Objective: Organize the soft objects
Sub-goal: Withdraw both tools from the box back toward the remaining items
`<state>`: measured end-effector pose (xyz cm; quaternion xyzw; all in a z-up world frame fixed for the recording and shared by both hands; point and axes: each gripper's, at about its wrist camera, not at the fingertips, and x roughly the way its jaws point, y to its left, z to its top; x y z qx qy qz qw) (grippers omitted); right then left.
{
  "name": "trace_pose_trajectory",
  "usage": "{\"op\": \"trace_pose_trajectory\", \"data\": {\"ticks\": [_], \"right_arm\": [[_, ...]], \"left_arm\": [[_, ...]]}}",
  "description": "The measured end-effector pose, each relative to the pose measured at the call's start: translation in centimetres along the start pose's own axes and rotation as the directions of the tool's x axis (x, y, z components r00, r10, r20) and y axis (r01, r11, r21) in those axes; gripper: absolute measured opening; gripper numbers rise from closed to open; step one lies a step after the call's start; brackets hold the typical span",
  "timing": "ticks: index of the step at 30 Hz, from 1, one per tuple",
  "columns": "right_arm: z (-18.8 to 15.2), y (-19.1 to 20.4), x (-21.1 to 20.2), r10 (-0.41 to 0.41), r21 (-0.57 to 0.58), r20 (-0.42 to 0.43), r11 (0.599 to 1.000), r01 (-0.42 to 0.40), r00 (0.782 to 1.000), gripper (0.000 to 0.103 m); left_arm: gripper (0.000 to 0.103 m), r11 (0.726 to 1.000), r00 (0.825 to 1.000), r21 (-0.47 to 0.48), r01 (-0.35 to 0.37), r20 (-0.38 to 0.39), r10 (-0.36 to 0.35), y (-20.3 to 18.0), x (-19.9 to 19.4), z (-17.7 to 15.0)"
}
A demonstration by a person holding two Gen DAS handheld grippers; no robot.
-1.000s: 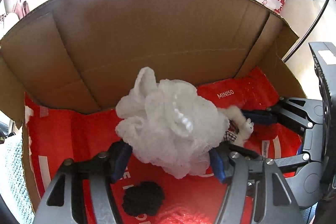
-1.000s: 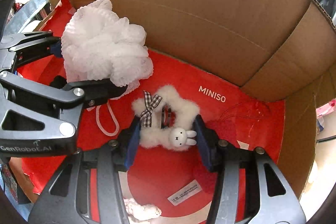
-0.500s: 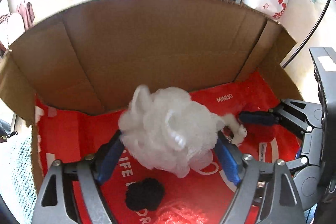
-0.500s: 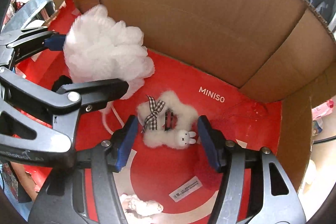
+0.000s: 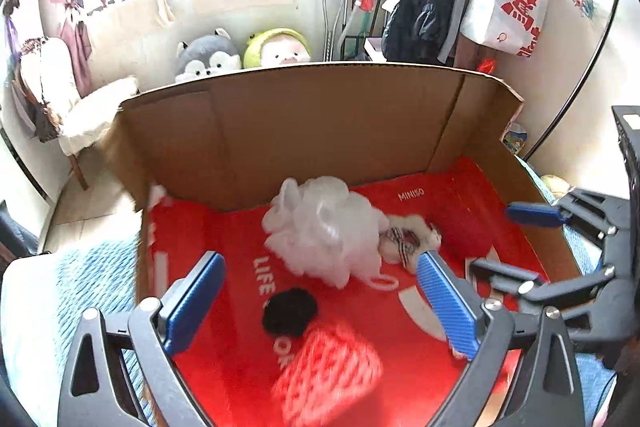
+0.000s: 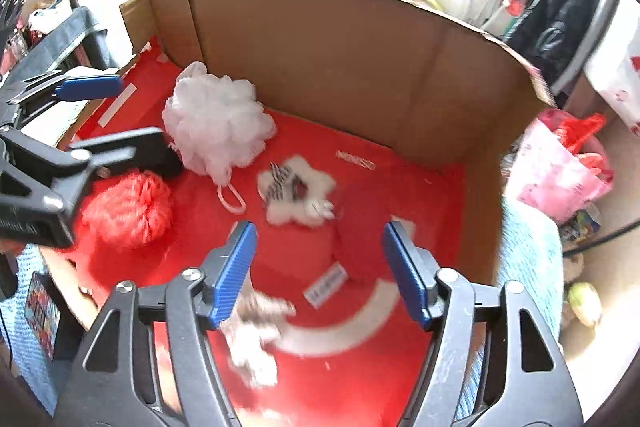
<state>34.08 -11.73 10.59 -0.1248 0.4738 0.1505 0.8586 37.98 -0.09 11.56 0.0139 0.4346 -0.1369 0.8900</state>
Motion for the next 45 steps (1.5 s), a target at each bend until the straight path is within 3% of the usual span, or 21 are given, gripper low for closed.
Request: {"op": "trace_pose_trajectory", "data": {"ticks": [12,17,28,31,37,45], "right_arm": [[-7.7,-1.8,-7.8,-0.040,0.088,0.101,0.996,0.031,0.994,0.070],[-10.9,-1.5,-10.3,-0.063,0.104,0.148,0.993,0.048,0.987,0.078],[-18.7,1.8,-15.1,-0.061,0.130,0.271,0.991,0.026,0.961,0.078],[-21.1,3.3,-16.4,-0.055,0.142,0.311,0.990,0.011,0.949,0.088],[-24.7,6.4,-17.3,-0.070,0.138,0.348,0.990,0.023,0.935,0.088],[-27.5,8.7,-16.0,-0.087,0.153,0.339,0.988,0.036,0.937,0.090]], "left_arm": [[0.103,0.999,0.995,0.003,-0.052,0.081,0.052,0.5,-7.1,-6.4],[0.103,0.999,0.989,-0.003,-0.052,0.137,0.052,0.6,-10.3,-9.7],[0.103,0.999,0.969,-0.007,-0.038,0.245,0.039,-0.8,-16.3,-17.0],[0.103,0.998,0.955,0.020,-0.052,0.293,0.044,-2.1,-18.0,-19.2],[0.103,0.999,0.938,0.017,-0.035,0.346,0.027,-4.8,-20.1,-23.8],[0.103,0.999,0.936,0.010,-0.038,0.349,0.032,-7.7,-19.7,-27.3]]}}
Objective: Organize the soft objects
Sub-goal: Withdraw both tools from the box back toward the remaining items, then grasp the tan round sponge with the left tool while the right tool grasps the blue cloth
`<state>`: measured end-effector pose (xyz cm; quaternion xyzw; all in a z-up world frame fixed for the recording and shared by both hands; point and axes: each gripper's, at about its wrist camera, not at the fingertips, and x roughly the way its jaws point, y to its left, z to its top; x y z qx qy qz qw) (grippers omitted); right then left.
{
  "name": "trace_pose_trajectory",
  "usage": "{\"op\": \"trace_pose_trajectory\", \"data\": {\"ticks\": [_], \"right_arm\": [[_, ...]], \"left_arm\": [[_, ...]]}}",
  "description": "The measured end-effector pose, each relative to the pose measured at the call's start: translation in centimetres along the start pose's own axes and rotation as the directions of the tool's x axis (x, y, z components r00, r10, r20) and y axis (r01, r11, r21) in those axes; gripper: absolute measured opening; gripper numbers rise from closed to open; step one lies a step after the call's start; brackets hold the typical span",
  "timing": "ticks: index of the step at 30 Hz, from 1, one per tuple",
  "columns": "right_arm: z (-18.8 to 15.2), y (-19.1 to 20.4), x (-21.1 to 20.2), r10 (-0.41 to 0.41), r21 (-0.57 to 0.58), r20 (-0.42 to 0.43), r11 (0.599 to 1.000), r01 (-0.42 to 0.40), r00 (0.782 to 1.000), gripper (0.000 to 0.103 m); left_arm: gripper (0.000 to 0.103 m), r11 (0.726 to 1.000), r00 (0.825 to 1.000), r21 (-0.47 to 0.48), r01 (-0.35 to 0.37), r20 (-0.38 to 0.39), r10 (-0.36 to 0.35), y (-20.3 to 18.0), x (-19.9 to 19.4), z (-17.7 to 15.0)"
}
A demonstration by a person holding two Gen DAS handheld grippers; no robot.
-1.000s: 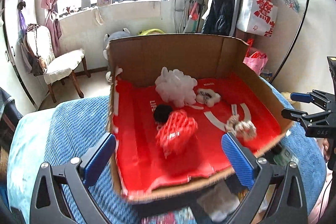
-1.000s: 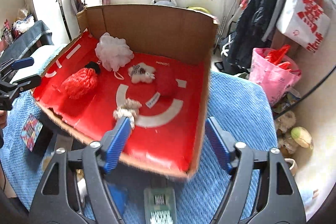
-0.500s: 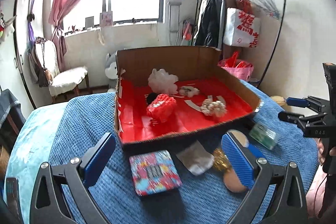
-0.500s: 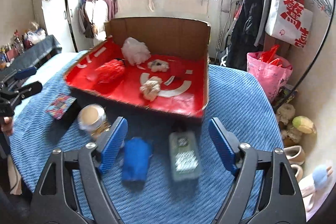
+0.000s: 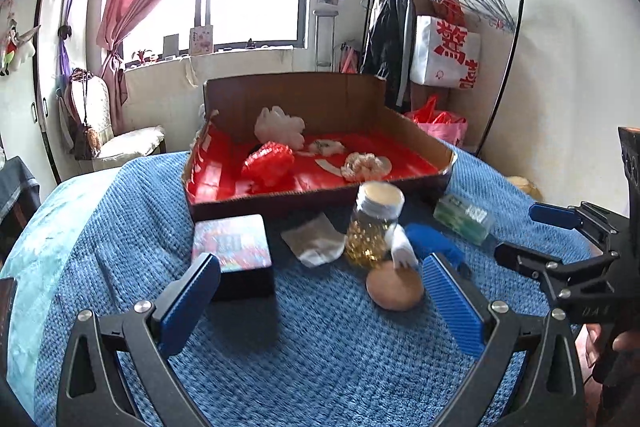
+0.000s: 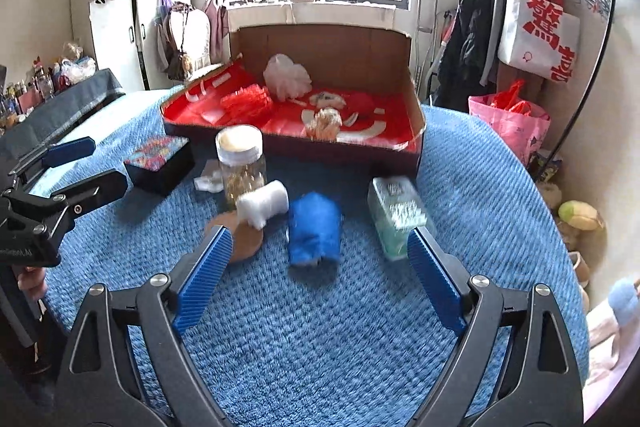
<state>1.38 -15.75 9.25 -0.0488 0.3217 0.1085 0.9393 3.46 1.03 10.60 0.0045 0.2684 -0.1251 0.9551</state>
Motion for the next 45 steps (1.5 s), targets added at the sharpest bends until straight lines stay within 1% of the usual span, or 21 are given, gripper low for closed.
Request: {"op": "trace_pose_trajectory", "data": {"ticks": [2,4,8,21,28,31,35,39,41,43,45], "right_arm": [[-0.7,0.3,0.4,-0.011,-0.003,-0.012,1.000,0.011,1.000,0.090],[-1.1,0.3,0.8,-0.003,0.002,-0.024,1.000,0.003,1.000,0.090],[-1.5,0.0,1.5,-0.001,0.008,-0.041,1.000,0.001,0.999,0.090],[-1.7,-0.9,2.7,0.023,0.035,-0.064,0.999,-0.021,0.998,0.090],[-1.2,-2.2,3.7,0.053,0.055,-0.083,0.997,-0.049,0.995,0.090],[-0.7,-2.8,4.5,0.084,0.058,-0.096,0.995,-0.079,0.992,0.090],[0.0,-3.4,6.0,0.131,0.056,-0.121,0.991,-0.125,0.984,0.090],[0.7,-3.4,7.1,0.128,0.019,-0.136,0.992,-0.126,0.982,0.090],[1.1,-3.4,7.7,0.141,0.002,-0.147,0.990,-0.143,0.979,0.090],[1.4,-3.4,8.0,0.153,-0.011,-0.155,0.988,-0.156,0.976,0.090],[1.7,-3.2,8.2,0.174,-0.028,-0.161,0.983,-0.181,0.972,0.090]], "left_arm": [[0.103,1.000,1.000,0.010,-0.010,-0.008,0.010,-0.6,0.3,-0.5],[0.103,1.000,1.000,0.013,-0.012,-0.020,0.012,-1.0,0.7,-1.0],[0.103,1.000,0.999,0.007,0.003,-0.049,-0.003,-1.5,1.4,-1.9],[0.103,1.000,0.994,0.006,0.007,-0.106,-0.007,-2.0,3.2,-2.5],[0.103,1.000,0.992,0.018,0.016,-0.129,-0.013,-2.3,3.9,-2.6],[0.103,0.999,0.990,0.019,0.031,-0.140,-0.028,-2.3,4.2,-2.4],[0.103,0.997,0.984,0.014,0.079,-0.161,-0.076,-2.5,4.9,-1.9],[0.103,0.992,0.978,0.038,0.118,-0.180,-0.109,-3.2,5.7,-1.4],[0.101,0.989,0.973,0.056,0.133,-0.196,-0.120,-3.7,6.3,-1.3],[0.096,0.987,0.969,0.070,0.146,-0.212,-0.128,-4.0,6.9,-1.2],[0.094,0.984,0.962,0.084,0.158,-0.236,-0.134,-4.4,7.6,-1.3]]}}
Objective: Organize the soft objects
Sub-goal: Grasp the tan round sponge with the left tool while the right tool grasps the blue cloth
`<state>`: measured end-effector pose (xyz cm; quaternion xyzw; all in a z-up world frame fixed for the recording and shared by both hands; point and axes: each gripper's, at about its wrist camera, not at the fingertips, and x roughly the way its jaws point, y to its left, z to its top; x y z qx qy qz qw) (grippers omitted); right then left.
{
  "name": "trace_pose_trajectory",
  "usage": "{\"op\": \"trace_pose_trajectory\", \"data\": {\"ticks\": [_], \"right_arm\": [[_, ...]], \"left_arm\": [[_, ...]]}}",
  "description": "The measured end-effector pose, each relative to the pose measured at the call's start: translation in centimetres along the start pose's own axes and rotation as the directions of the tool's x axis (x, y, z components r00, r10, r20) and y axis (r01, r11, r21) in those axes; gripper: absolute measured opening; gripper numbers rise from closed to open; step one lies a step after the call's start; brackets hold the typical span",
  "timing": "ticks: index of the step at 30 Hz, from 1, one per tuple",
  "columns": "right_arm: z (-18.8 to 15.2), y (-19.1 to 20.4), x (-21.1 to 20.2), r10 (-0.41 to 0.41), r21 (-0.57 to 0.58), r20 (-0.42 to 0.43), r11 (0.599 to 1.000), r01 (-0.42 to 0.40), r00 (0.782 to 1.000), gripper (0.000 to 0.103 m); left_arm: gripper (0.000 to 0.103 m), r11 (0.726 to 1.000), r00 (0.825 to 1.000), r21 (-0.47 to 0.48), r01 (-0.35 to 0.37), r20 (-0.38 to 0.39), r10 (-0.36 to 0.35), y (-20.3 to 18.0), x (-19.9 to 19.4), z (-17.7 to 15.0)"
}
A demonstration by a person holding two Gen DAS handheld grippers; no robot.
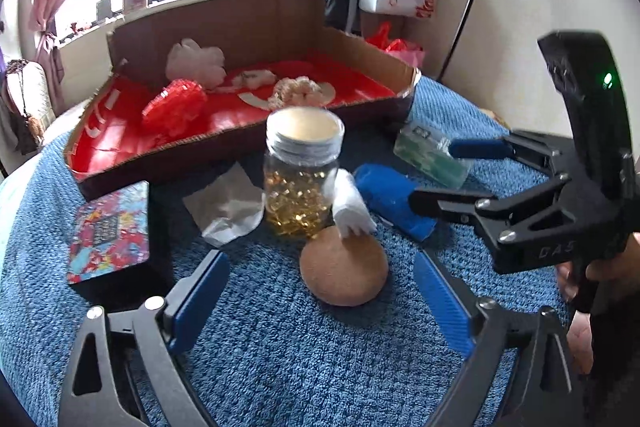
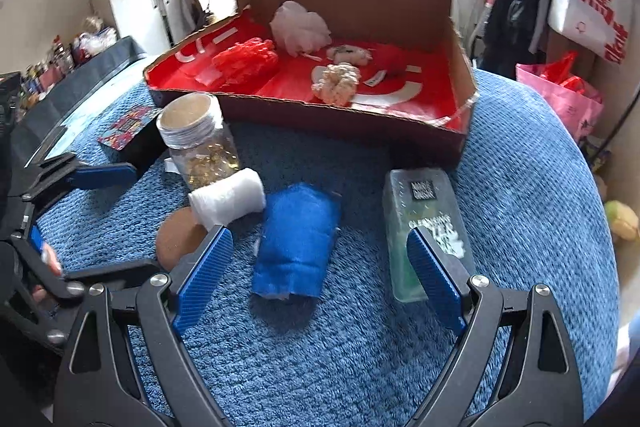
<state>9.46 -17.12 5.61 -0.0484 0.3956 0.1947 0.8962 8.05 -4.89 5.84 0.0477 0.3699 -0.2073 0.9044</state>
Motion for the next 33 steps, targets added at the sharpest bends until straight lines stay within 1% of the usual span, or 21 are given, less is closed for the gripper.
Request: {"op": "trace_pose_trajectory", "data": {"ticks": [2,4,6,7,8,10,12,14,15,16,17,19,20,22,29,31,33], "right_arm": [[0.2,0.3,0.2,0.023,-0.019,-0.006,1.000,-0.023,1.000,0.089],[0.3,0.7,0.5,0.043,-0.044,-0.017,0.998,-0.043,0.999,0.088],[0.2,1.2,1.1,0.042,-0.071,-0.034,0.996,-0.045,0.999,0.083],[0.2,1.3,1.4,0.040,-0.079,-0.047,0.996,-0.044,0.998,0.079],[0.2,1.4,1.9,0.036,-0.083,-0.060,0.996,-0.041,0.998,0.076],[0.1,1.4,2.5,0.028,-0.088,-0.076,0.995,-0.035,0.997,0.076],[-0.1,1.6,3.0,0.028,-0.102,-0.092,0.994,-0.037,0.995,0.070],[-0.3,1.8,3.6,0.023,-0.111,-0.113,0.993,-0.036,0.993,0.052],[-0.3,1.9,3.6,0.014,-0.121,-0.108,0.992,-0.027,0.994,0.050],[-0.4,1.9,3.5,0.020,-0.124,-0.103,0.992,-0.033,0.995,0.037],[-0.4,1.9,3.3,0.036,-0.122,-0.101,0.991,-0.048,0.994,0.025],[-0.3,2.0,2.8,0.039,-0.120,-0.089,0.992,-0.049,0.995,0.024],[-0.4,2.0,2.4,0.047,-0.117,-0.081,0.992,-0.056,0.996,0.020],[-0.5,2.0,1.8,0.057,-0.104,-0.069,0.993,-0.064,0.996,0.020],[-1.1,2.0,-0.8,0.057,-0.067,-0.011,0.996,-0.058,0.998,0.020],[-1.4,2.1,-1.1,0.059,-0.054,-0.006,0.997,-0.060,0.998,0.020],[-1.6,2.1,-1.1,0.057,-0.046,-0.008,0.997,-0.058,0.998,0.020]], "left_arm": [[0.093,1.000,1.000,0.006,0.010,-0.026,-0.010,-0.1,0.7,0.0],[0.090,1.000,0.999,0.008,0.028,-0.045,-0.027,-0.1,1.3,-0.1],[0.086,0.999,0.998,0.014,0.040,-0.057,-0.040,-0.1,1.6,-0.1],[0.083,0.999,0.997,0.019,0.048,-0.063,-0.047,-0.1,1.8,-0.1],[0.082,0.998,0.996,0.024,0.053,-0.069,-0.051,-0.2,2.0,-0.1],[0.080,0.998,0.995,0.032,0.063,-0.079,-0.060,-0.3,2.4,-0.1],[0.078,0.997,0.993,0.034,0.070,-0.097,-0.066,-0.3,2.9,-0.2],[0.067,0.997,0.991,0.032,0.076,-0.113,-0.072,-0.3,3.4,-0.4],[0.059,0.996,0.990,0.031,0.078,-0.118,-0.074,-0.3,3.6,-0.4],[0.052,0.996,0.989,0.030,0.079,-0.125,-0.075,-0.3,3.8,-0.5],[0.050,0.997,0.989,0.033,0.074,-0.129,-0.069,-0.3,4.0,-0.4],[0.045,0.996,0.989,0.036,0.083,-0.128,-0.078,-0.4,3.9,-0.5],[0.044,0.996,0.989,0.035,0.087,-0.124,-0.082,-0.4,3.8,-0.5],[0.042,0.996,0.991,0.038,0.078,-0.116,-0.074,-0.3,3.5,-0.5],[0.042,0.995,0.993,0.034,0.095,-0.073,-0.093,0.3,1.2,-0.8],[0.042,0.994,0.992,0.025,0.110,-0.071,-0.108,0.6,0.6,-1.0],[0.042,0.994,0.992,0.016,0.109,-0.064,-0.108,0.9,0.1,-1.1]]}}
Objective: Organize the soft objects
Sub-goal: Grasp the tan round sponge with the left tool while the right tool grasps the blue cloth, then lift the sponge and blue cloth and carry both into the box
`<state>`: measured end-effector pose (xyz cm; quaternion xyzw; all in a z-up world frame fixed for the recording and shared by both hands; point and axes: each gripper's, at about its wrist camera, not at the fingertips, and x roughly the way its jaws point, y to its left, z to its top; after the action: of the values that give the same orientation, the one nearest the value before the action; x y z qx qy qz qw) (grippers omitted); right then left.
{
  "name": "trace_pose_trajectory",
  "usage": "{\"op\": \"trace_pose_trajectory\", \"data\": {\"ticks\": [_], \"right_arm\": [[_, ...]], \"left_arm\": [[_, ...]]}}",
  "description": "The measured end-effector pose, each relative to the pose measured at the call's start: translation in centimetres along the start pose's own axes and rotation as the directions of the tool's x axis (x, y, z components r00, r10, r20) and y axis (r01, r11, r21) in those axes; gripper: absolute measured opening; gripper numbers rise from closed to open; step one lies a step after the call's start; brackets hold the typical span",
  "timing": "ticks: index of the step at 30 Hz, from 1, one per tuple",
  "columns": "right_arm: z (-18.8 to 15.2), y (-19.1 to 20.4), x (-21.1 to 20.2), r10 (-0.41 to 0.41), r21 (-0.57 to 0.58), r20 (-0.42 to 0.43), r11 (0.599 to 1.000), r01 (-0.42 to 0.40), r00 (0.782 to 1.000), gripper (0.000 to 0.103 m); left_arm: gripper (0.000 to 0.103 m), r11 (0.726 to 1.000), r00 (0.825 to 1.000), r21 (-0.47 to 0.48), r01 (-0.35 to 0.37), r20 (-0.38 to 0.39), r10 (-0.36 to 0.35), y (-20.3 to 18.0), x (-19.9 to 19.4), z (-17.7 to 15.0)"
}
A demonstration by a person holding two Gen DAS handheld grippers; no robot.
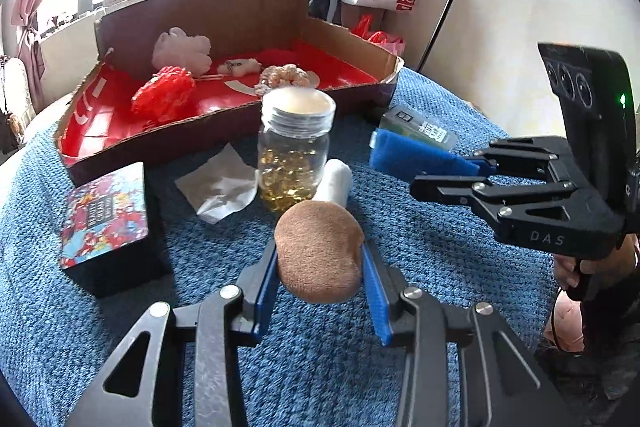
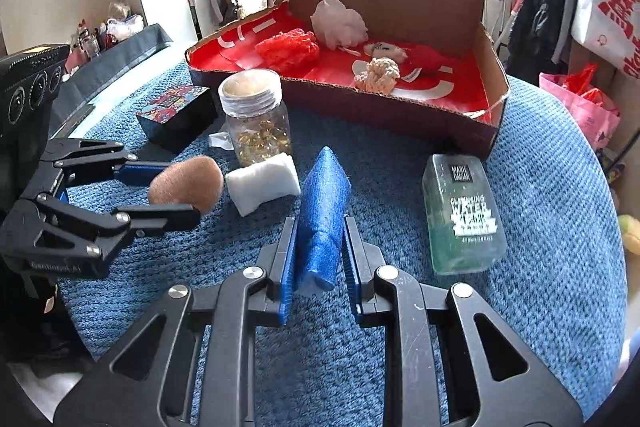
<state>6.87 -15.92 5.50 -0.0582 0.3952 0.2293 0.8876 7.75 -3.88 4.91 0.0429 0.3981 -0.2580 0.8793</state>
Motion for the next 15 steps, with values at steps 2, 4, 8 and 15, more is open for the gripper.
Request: {"op": "trace_pose_trajectory", "data": {"ticks": [2,4,8,15], "right_arm": [[-0.2,0.0,0.1,-0.003,0.004,-0.004,1.000,0.003,1.000,0.020],[-0.3,0.1,0.0,-0.006,0.008,-0.004,1.000,0.006,1.000,0.020],[-0.4,0.1,-0.2,-0.006,0.012,-0.002,1.000,0.006,1.000,0.020],[-0.2,-0.1,-0.3,-0.012,0.016,-0.002,1.000,0.012,1.000,0.020]], "left_arm": [[0.042,1.000,1.000,-0.001,-0.007,0.006,0.007,0.1,-0.4,0.0],[0.042,1.000,1.000,-0.002,-0.005,0.007,0.005,0.3,-0.6,-0.1],[0.042,1.000,1.000,-0.004,-0.009,0.011,0.009,0.4,-1.0,-0.2],[0.042,1.000,1.000,-0.012,-0.024,0.020,0.024,0.9,-1.3,0.1]]}}
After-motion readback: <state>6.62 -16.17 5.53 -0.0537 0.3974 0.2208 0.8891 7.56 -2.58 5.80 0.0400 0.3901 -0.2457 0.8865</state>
